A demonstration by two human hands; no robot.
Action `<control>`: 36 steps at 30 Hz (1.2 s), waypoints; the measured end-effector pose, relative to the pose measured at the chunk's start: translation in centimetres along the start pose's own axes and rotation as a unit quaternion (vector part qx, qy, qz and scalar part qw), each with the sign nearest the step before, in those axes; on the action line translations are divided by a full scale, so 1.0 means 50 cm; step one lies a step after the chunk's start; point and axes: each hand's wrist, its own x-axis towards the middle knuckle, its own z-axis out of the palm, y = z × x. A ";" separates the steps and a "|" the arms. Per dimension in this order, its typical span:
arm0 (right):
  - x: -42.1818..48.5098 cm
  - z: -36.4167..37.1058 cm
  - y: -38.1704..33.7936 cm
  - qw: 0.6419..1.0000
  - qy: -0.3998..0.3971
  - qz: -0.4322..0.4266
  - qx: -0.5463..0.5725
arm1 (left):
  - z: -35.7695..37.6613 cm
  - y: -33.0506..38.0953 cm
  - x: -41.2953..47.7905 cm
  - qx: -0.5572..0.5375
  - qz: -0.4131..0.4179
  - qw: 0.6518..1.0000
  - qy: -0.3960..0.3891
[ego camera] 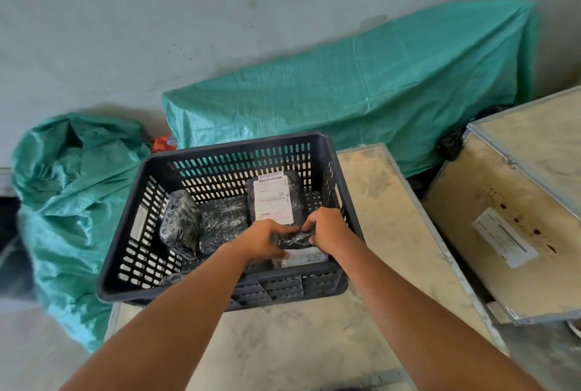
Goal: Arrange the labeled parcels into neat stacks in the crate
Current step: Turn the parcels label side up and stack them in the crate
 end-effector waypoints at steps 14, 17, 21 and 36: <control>-0.054 -0.019 -0.049 0.955 0.130 -0.116 0.240 | -0.197 -0.031 -0.121 -0.173 0.023 0.984 0.043; -0.073 -0.029 -0.091 0.934 0.153 -0.144 0.291 | -0.308 -0.010 -0.158 -0.263 0.034 0.964 0.034; -0.082 -0.061 -0.149 0.893 0.188 -0.202 0.356 | -0.410 0.028 -0.170 -0.371 0.070 0.926 0.013; 0.063 -0.191 -0.147 0.843 0.078 -0.134 0.515 | -0.326 0.040 -0.102 -0.204 0.071 0.971 0.099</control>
